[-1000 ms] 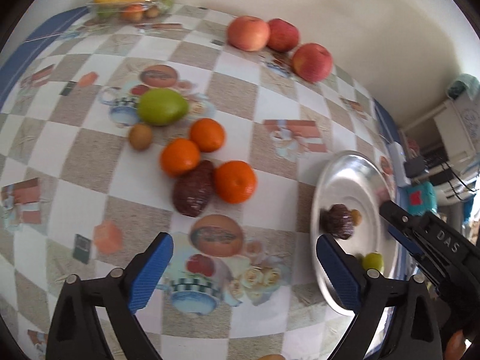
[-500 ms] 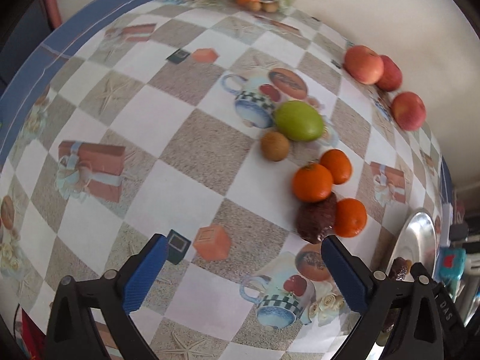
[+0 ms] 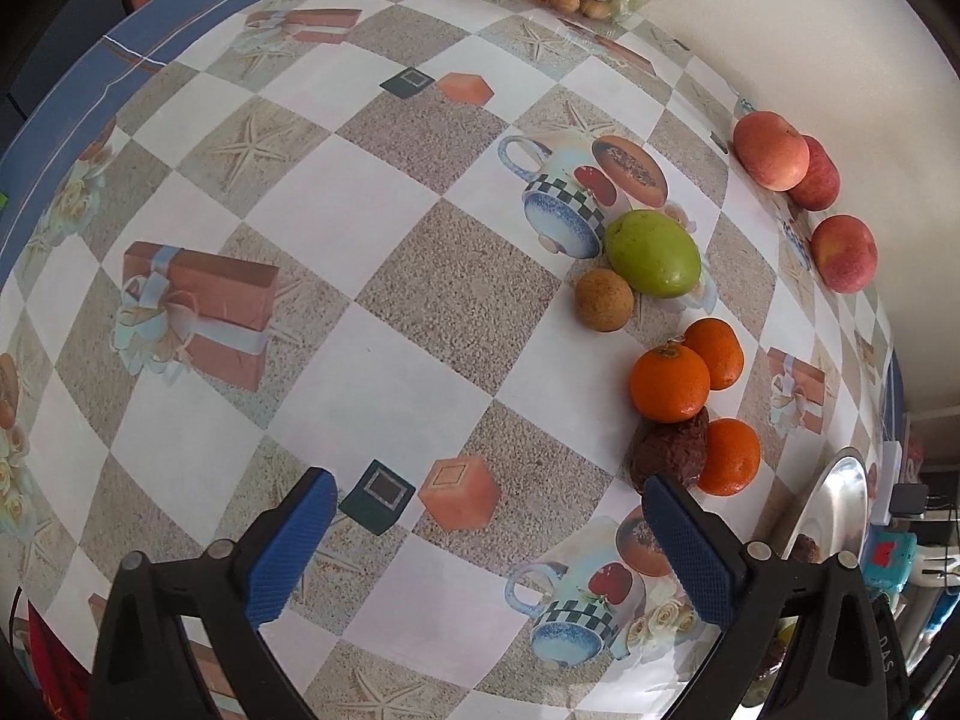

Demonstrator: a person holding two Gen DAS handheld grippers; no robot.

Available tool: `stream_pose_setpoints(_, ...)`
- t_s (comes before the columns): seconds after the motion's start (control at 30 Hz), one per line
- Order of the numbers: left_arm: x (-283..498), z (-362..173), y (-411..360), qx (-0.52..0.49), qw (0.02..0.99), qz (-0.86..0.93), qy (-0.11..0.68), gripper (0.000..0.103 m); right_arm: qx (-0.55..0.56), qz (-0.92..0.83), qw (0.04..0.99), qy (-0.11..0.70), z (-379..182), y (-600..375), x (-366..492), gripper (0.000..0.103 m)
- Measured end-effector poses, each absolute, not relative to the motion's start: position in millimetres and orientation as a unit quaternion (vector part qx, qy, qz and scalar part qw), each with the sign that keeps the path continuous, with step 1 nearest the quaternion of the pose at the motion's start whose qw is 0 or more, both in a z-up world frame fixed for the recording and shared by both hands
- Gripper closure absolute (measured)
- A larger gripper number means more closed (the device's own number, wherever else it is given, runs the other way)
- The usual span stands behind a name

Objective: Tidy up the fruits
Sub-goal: 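Withdraw both tools from the bowl back toward the fruit pile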

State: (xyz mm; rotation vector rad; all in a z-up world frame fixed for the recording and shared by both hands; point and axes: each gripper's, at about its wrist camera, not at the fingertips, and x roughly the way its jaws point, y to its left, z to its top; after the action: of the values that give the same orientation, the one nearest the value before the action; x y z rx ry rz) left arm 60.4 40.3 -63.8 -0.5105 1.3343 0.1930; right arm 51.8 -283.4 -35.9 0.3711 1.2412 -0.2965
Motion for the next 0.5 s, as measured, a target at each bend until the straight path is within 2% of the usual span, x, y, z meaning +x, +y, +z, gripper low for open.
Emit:
stream_pose_setpoints(0.27, 66, -55, 51, -0.229, 0.767, 0.095, 0.592, 0.000, 0.157, -0.139, 0.799, 0.563, -29, -279, 52, 0.005)
stream_pose_setpoints(0.5, 71, -43, 64, -0.174, 0.795, 0.125, 0.568, 0.000, 0.147, -0.105, 0.806, 0.564, -25, -253, 60, 0.005)
